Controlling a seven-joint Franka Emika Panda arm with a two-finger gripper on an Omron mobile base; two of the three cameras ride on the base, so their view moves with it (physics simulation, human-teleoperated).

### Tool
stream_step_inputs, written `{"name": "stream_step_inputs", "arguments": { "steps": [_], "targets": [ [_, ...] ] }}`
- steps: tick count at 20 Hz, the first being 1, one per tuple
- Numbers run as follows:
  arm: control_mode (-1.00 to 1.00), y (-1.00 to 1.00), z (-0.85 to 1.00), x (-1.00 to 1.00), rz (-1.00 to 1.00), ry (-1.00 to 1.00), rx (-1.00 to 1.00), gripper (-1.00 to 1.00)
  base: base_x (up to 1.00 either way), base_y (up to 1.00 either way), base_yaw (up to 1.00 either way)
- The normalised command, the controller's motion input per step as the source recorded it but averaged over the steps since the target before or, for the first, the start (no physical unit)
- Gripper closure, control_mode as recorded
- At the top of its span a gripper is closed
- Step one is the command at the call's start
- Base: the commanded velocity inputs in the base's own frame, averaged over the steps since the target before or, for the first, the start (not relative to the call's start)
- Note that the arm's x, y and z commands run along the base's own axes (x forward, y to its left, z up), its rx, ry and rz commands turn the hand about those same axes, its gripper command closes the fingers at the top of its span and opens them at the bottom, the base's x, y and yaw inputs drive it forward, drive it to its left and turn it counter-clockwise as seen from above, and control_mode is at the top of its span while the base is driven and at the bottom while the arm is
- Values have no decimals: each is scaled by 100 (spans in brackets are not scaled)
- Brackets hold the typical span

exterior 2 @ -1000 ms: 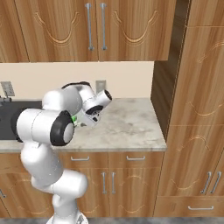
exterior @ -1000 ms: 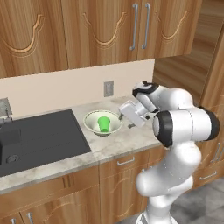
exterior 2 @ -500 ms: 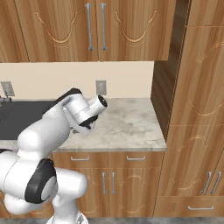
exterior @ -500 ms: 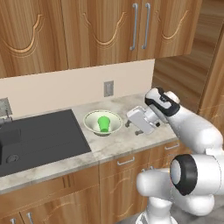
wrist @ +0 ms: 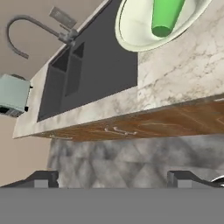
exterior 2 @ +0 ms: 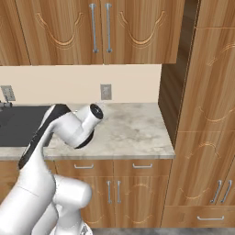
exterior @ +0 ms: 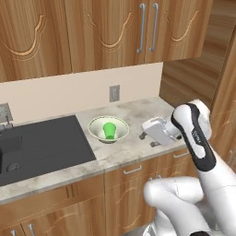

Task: Place the cup inside the bowl on the dining table and move the bowl to any counter.

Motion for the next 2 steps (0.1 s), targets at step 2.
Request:
{"name": "stream_step_inputs", "arguments": {
  "steps": [2],
  "targets": [
    [-100, -3, 35, -77, 0, -1, -2, -100, 0, 0, 0]
  ]
}}
